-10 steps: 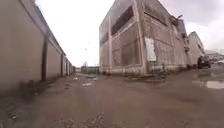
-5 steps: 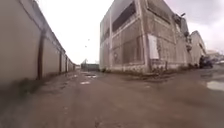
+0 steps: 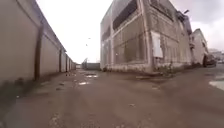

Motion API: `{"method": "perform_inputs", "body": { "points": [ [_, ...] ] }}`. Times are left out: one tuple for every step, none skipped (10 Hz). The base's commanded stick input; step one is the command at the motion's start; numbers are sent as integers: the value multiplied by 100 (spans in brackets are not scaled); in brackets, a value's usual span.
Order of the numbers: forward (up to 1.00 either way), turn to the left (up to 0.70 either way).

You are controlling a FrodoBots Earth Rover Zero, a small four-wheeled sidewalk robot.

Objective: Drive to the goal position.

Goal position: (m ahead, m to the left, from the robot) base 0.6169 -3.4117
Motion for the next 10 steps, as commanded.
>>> {"method": "perform_inputs", "body": {
  "points": [
    [85, 0],
    [85, 0],
    [85, 0],
    [85, -16],
    [73, -41],
    [12, -78],
    [0, -85],
    [0, -85],
    [0, -85],
    [0, -85]
  ]
}}
